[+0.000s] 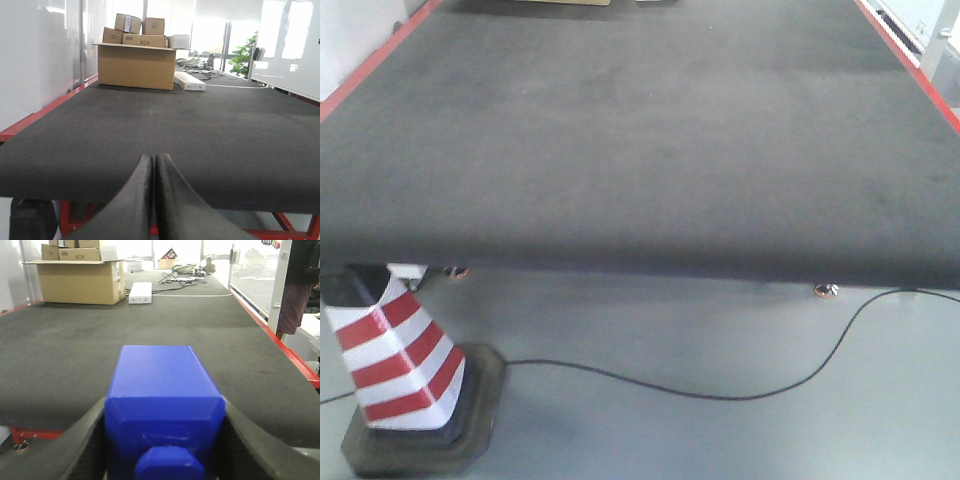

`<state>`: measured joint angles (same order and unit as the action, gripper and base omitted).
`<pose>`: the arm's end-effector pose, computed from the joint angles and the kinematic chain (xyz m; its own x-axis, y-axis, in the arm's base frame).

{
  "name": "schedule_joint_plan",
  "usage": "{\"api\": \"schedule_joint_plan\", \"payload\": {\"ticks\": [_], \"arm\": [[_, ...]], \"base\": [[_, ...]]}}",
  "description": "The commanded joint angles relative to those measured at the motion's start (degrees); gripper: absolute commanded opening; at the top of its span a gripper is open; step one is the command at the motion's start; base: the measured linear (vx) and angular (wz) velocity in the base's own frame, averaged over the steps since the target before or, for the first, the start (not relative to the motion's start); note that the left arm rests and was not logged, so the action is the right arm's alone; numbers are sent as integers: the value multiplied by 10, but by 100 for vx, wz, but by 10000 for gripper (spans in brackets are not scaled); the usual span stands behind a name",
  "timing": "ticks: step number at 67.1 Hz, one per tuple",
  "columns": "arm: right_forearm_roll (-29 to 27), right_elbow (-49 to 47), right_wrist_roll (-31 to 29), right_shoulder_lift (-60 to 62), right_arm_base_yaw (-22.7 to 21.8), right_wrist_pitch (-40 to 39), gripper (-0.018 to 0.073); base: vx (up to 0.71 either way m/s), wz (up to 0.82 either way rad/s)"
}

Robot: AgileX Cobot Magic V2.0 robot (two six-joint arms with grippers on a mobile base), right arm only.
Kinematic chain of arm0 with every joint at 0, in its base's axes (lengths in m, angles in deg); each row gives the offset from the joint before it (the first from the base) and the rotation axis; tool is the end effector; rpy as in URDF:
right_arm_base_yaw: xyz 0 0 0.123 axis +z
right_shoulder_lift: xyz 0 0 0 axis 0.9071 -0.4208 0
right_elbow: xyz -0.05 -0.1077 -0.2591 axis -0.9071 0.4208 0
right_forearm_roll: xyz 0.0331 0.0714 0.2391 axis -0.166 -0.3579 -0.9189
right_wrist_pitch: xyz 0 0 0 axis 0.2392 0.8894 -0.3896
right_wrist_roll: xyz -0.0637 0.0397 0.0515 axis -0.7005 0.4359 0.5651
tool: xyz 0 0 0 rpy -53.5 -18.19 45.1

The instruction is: Pour parts from conveyor to right shelf

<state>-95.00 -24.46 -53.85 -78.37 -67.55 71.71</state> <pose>0.0528 0.0038 0.2604 -0.0415 -0.0107 -0.9991 -0.0236 0.9997 -0.0097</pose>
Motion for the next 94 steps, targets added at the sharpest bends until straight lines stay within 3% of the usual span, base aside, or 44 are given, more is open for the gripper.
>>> {"api": "schedule_joint_plan", "payload": {"ticks": [1,46,94], "arm": [[-1,-15,-4,-7,-3,-45,-1],[-1,-15,-4,-7,-3,-45,-1],[-1,-15,-4,-7,-3,-46,-1]], "base": [[-36,7],[-23,-12],[-13,-82]]}}
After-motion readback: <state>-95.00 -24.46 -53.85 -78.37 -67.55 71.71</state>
